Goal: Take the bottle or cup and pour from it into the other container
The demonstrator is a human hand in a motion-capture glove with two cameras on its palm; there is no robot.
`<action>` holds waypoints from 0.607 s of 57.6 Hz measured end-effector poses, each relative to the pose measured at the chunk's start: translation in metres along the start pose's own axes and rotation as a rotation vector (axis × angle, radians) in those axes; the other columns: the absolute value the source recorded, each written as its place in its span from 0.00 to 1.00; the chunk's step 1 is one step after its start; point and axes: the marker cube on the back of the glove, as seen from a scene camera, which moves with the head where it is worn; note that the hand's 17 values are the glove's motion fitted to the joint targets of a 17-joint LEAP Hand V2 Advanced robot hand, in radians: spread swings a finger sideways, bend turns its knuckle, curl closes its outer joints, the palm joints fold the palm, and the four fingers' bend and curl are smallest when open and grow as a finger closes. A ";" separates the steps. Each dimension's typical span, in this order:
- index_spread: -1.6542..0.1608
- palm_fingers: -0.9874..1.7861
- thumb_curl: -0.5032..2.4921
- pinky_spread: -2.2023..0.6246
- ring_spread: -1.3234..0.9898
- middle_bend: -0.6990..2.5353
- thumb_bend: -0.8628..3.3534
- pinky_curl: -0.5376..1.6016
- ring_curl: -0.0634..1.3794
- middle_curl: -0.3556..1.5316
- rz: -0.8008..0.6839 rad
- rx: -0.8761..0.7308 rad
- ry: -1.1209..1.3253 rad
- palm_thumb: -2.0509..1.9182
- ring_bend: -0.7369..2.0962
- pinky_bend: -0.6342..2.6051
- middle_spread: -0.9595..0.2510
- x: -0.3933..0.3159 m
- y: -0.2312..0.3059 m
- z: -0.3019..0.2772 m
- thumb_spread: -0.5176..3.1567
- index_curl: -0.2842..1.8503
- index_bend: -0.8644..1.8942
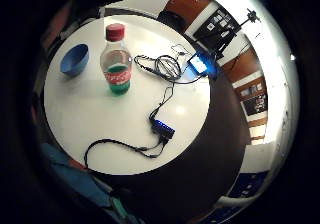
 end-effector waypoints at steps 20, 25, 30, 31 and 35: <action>0.71 0.43 0.31 0.88 0.63 0.27 0.20 0.41 0.25 0.34 0.129 0.092 -0.323 0.70 0.43 0.31 0.77 0.068 0.013 -0.004 0.40 0.24 0.36; 0.71 0.43 0.31 0.88 0.63 0.27 0.20 0.41 0.25 0.35 0.160 0.099 -0.395 0.70 0.43 0.31 0.77 0.082 0.011 -0.005 0.40 0.24 0.36; 0.71 0.44 0.31 0.88 0.63 0.27 0.20 0.41 0.25 0.35 0.178 0.072 -0.450 0.70 0.43 0.31 0.78 0.094 0.008 -0.004 0.40 0.24 0.36; 0.70 0.44 0.31 0.88 0.63 0.28 0.20 0.41 0.25 0.35 0.180 0.064 -0.456 0.70 0.43 0.31 0.78 0.095 0.008 -0.004 0.40 0.24 0.36; 0.71 0.44 0.31 0.88 0.63 0.28 0.20 0.41 0.25 0.35 0.182 0.038 -0.486 0.69 0.43 0.31 0.78 0.100 0.006 -0.001 0.39 0.24 0.36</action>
